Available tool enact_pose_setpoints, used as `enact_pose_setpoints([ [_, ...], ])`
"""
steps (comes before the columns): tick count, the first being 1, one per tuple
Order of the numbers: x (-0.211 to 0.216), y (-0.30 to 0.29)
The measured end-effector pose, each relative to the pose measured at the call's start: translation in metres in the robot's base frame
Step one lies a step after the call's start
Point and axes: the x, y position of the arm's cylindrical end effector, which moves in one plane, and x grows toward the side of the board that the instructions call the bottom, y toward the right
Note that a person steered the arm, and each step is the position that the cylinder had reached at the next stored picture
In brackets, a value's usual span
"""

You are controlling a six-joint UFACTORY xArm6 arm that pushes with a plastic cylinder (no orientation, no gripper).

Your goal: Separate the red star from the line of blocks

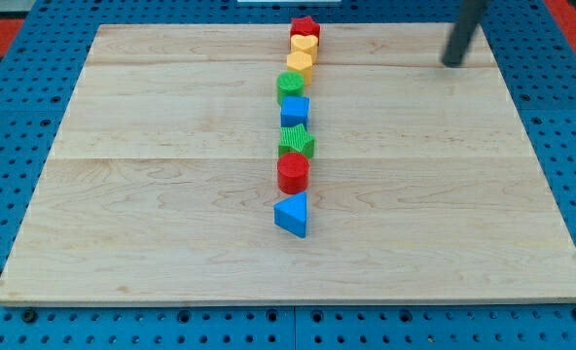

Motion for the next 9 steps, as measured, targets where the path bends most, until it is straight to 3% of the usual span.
enact_pose_setpoints([
  [1,-0.058,-0.065],
  [4,-0.055,-0.248],
  [6,-0.042,-0.227],
  [7,-0.029,-0.263],
  [9,0.004,-0.259],
])
